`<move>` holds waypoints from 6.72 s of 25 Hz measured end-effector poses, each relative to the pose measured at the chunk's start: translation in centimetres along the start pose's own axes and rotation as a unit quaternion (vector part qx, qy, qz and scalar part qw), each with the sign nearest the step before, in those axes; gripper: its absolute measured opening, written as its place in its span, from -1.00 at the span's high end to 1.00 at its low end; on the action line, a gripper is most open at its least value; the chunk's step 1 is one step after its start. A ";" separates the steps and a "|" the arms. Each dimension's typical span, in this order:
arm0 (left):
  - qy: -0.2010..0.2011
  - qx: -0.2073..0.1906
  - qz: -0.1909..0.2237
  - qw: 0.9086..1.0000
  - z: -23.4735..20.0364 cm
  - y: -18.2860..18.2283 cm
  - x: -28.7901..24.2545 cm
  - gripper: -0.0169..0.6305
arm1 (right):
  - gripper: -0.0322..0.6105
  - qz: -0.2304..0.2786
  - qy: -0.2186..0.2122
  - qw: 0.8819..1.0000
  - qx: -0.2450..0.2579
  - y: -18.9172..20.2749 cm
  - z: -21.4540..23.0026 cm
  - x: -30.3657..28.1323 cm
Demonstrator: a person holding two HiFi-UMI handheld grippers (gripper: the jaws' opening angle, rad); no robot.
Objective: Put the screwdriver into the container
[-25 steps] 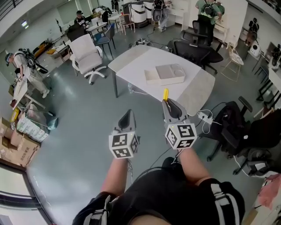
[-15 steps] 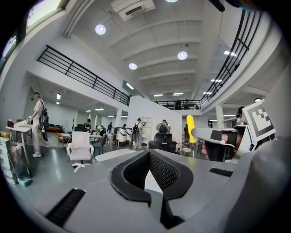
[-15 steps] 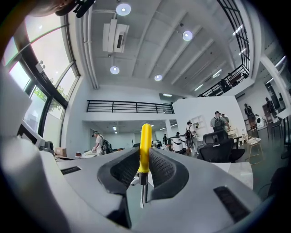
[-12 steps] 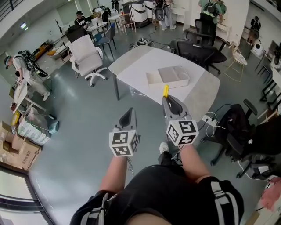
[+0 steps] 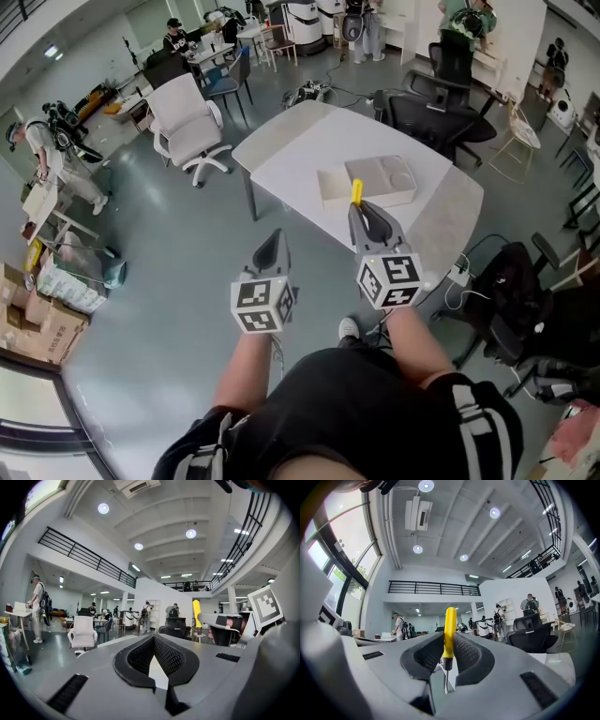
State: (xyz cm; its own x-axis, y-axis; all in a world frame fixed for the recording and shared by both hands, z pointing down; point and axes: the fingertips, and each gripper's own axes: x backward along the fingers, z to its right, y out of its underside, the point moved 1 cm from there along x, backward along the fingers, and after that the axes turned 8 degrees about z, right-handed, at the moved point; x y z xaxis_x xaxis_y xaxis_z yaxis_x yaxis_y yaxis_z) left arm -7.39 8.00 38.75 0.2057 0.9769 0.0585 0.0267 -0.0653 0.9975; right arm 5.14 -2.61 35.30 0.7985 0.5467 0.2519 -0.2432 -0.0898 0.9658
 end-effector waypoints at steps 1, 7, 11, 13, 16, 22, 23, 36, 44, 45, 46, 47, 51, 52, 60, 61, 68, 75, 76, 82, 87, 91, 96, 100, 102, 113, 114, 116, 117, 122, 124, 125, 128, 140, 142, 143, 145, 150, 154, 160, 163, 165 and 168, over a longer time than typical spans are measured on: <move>-0.002 0.001 -0.001 1.000 -0.3 -0.1 -0.9 0.93 | 0.71 -0.002 -0.001 1.000 0.000 0.1 0.5 -0.8; -0.005 -0.002 -0.012 1.000 -0.2 -0.1 -6.7 0.93 | 0.71 -0.017 -0.003 1.000 -0.010 1.2 4.3 -4.9; -0.006 0.000 -0.018 1.000 -0.2 0.0 -10.8 0.93 | 0.71 -0.025 -0.031 0.999 -0.007 1.9 5.7 -7.8; -0.005 0.001 -0.018 1.000 -0.5 -0.2 -13.1 0.93 | 0.71 -0.028 -0.043 0.999 -0.005 2.1 6.2 -9.7; -0.008 -0.001 -0.018 1.000 -1.1 -0.5 -16.4 0.93 | 0.71 -0.032 -0.055 0.998 -0.005 2.7 7.6 -12.7; -0.022 -0.001 -0.020 1.000 -1.1 0.1 -21.4 0.93 | 0.71 -0.026 -0.061 0.998 0.000 3.9 11.5 -16.0; -0.023 -0.001 -0.021 1.000 -1.2 0.3 -22.0 0.93 | 0.71 -0.027 -0.059 0.998 -0.001 4.1 12.0 -16.5; -0.008 0.007 -0.035 0.999 -2.2 2.3 -27.4 0.93 | 0.71 -0.049 -0.043 0.998 -0.022 7.4 15.1 -20.1; 0.044 0.004 -0.036 0.998 -5.9 3.7 -32.8 0.93 | 0.70 -0.057 0.001 0.998 -0.011 9.9 15.7 -25.0; 0.056 0.002 -0.036 0.998 -6.4 3.8 -33.7 0.93 | 0.70 -0.058 0.011 0.998 -0.011 10.3 15.9 -25.8; 0.067 0.001 -0.038 0.997 -7.0 3.9 -34.6 0.93 | 0.70 -0.059 0.021 0.998 -0.013 10.7 16.1 -26.7; 0.078 -0.001 -0.039 0.996 -7.6 3.9 -35.5 0.93 | 0.70 -0.060 0.031 0.998 -0.015 11.1 16.3 -27.5; 0.113 -0.001 -0.040 0.993 -10.3 3.5 -38.9 0.93 | 0.70 -0.066 0.069 0.995 -0.014 12.6 16.6 -30.4; 0.123 -0.001 -0.042 0.991 -10.9 3.7 -39.6 0.93 | 0.70 -0.070 0.081 0.994 -0.015 13.1 16.7 -31.0; 0.196 0.012 -0.054 0.979 -12.5 6.8 -43.6 0.93 | 0.70 -0.121 0.130 0.984 -0.026 17.8 17.4 -33.2; 0.205 0.015 -0.058 0.977 -12.5 7.2 -43.8 0.93 | 0.70 -0.132 0.135 0.982 -0.030 18.5 17.5 -33.2; 0.250 0.030 -0.099 0.963 -13.3 9.1 -45.3 0.93 | 0.70 -0.203 0.167 0.963 -0.062 23.1 17.3 -33.2; 0.287 0.026 -0.118 0.950 -13.2 11.3 -46.3 0.93 | 0.70 -0.257 0.203 0.941 -0.085 28.5 17.9 -32.6; 0.289 0.025 -0.119 0.950 -13.3 11.5 -46.5 0.93 | 0.70 -0.263 0.207 0.938 -0.085 29.1 18.0 -32.5; 0.293 0.029 -0.137 0.946 -14.3 13.1 -47.1 0.93 | 0.70 -0.316 0.228 0.916 -0.099 33.7 17.7 -31.0; 0.293 0.031 -0.149 0.944 -15.4 14.2 -47.2 0.93 | 0.70 -0.338 0.239 0.901 -0.130 36.8 17.4 -30.2; 0.292 0.034 -0.154 0.943 -15.9 14.6 -47.2 0.93 | 0.70 -0.364 0.245 0.889 -0.131 38.6 17.5 -29.8; 0.292 0.033 -0.154 0.943 -16.6 14.5 -47.5 0.93 | 0.70 -0.394 0.258 0.872 -0.133 40.4 17.7 -29.5; 0.293 0.030 -0.154 0.943 -17.0 14.5 -47.7 0.93 | 0.70 -0.427 0.256 0.855 -0.146 41.9 17.5 -29.5; 0.292 0.030 -0.157 0.943 -17.2 14.7 -47.6 0.93 | 0.70 -0.443 0.250 0.849 -0.145 42.5 17.2 -29.7; 0.290 0.027 -0.162 0.943 -17.4 15.0 -47.4 0.93 | 0.70 -0.526 0.208 0.817 -0.114 45.5 16.2 -30.0; 0.289 0.026 -0.164 0.943 -17.5 15.1 -47.3 0.93 | 0.70 -0.530 0.205 0.815 -0.111 45.6 16.2 -29.9; 0.287 0.025 -0.167 0.943 -17.7 15.2 -47.2 0.93 | 0.70 -0.535 0.200 0.814 -0.104 45.7 16.3 -29.9; 0.286 0.024 -0.168 0.943 -17.7 15.3 -47.2 0.93 | 0.70 -0.535 0.192 0.815 -0.108 45.9 16.1 -30.1; 0.283 0.019 -0.164 0.945 -17.7 14.9 -47.2 0.93 | 0.70 -0.562 0.163 0.804 -0.104 46.7 15.0 -30.2; 0.282 0.017 -0.163 0.945 -17.8 14.8 -47.1 0.93 | 0.70 -0.583 0.170 0.792 -0.054 46.6 16.3 -29.4; 0.281 0.016 -0.162 0.946 -17.8 14.7 -47.0 0.93 | 0.70 -0.579 0.162 0.798 -0.042 46.7 16.5 -29.7; 0.277 0.015 -0.161 0.947 -17.8 14.5 -46.8 0.93 | 0.69 -0.565 0.148 0.811 -0.031 46.8 16.6 -30.3; 0.274 0.005 -0.158 0.949 -17.6 14.1 -46.2 0.93 | 0.47 -0.495 0.207 0.838 -0.102 42.9 17.5 -31.0; 0.266 0.008 -0.157 0.951 -17.7 13.9 -46.4 0.93 | 0.55 -0.467 0.216 0.852 -0.097 41.0 17.6 -31.7; 0.261 0.010 -0.157 0.952 -17.8 13.8 -46.5 0.93 | 0.66 -0.451 0.223 0.860 -0.092 39.9 17.8 -32.0; 0.252 0.012 -0.158 0.955 -17.8 13.6 -46.7 0.93 | 0.80 -0.418 0.235 0.874 -0.076 37.6 18.2 -32.5; 0.234 0.012 -0.162 0.959 -17.3 13.3 -47.0 0.93 | 0.86 -0.324 0.234 0.916 -0.022 31.3 19.5 -33.6; 0.223 0.019 -0.149 0.963 -16.5 12.1 -46.9 0.93 | 0.86 -0.241 0.214 0.946 0.010 25.4 19.4 -34.5; 0.202 0.022 -0.090 0.975 -14.8 9.0 -46.6 0.93 | 0.87 -0.112 0.204 0.972 0.027 15.9 19.0 -34.0; 0.196 0.022 -0.077 0.977 -13.7 7.8 -45.9 0.93 | 0.87 -0.056 0.205 0.976 0.047 12.1 19.3 -32.8; 0.193 0.020 -0.066 0.979 -12.8 6.9 -45.5 0.93 | 0.87 -0.022 0.206 0.976 0.062 9.9 19.6 -31.6; 0.194 0.011 -0.047 0.980 -11.1 6.0 -44.9 0.93 | 0.87 0.003 0.213 0.974 0.074 8.1 20.5 -29.5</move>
State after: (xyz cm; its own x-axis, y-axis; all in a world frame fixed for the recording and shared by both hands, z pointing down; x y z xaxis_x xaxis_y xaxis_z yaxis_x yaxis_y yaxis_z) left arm -27.30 -33.96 42.51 -0.1863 0.9823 -0.0186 0.0500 0.0284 0.9983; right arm -9.13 -36.52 36.90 0.4889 0.8390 0.2389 -0.1401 -0.1948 0.9708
